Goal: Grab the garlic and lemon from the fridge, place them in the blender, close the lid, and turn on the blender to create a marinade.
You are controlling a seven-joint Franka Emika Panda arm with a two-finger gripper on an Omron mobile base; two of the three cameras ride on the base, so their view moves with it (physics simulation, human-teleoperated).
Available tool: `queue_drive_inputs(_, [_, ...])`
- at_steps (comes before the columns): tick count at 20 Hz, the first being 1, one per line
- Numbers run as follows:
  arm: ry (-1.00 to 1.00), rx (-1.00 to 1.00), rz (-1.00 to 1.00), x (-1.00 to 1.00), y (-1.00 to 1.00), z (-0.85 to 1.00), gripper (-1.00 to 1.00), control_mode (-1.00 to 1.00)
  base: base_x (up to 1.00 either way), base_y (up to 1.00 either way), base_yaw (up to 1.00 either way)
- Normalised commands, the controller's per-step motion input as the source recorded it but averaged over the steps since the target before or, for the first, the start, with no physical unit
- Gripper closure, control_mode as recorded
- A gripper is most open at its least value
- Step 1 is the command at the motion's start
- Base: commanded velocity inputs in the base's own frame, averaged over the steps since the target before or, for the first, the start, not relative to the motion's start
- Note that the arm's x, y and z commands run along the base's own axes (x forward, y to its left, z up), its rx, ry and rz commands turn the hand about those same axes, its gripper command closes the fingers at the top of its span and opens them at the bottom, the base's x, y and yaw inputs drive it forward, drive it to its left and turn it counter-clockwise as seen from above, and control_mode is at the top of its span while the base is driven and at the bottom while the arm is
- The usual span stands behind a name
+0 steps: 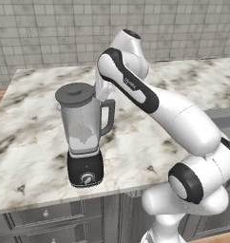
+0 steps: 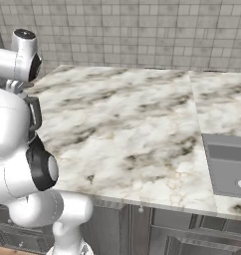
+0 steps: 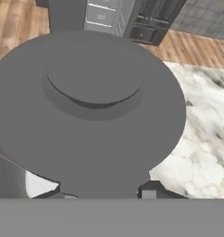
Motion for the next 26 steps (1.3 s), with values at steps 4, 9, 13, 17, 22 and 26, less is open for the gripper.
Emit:
queue_drive_inputs(4, [-0.13, 0.00, 0.00, -0.64, -0.04, 0.00, 1.00, -1.00, 0.00, 0.00, 0.00])
queue_drive_inputs(9, [-0.01, 0.00, 0.05, -0.07, -0.26, -0.07, 1.00, -1.00, 0.00, 0.00, 0.00])
queue_drive_inputs(13, [0.01, 0.00, 0.11, 0.03, -0.21, -0.21, 1.00, -1.00, 0.00, 0.00, 0.00])
queue_drive_inputs(17, [0.05, 0.00, 0.13, 0.00, 0.01, -0.23, 1.00, -1.00, 0.00, 0.00, 0.00])
queue_drive_inputs(22, [0.00, -0.02, 0.15, 0.00, 0.23, -0.02, 1.00, -1.00, 0.00, 0.00, 0.00])
queue_drive_inputs(26, [0.03, -0.02, 0.11, 0.00, 0.20, -0.24, 1.00, -1.00, 0.00, 0.00, 0.00])
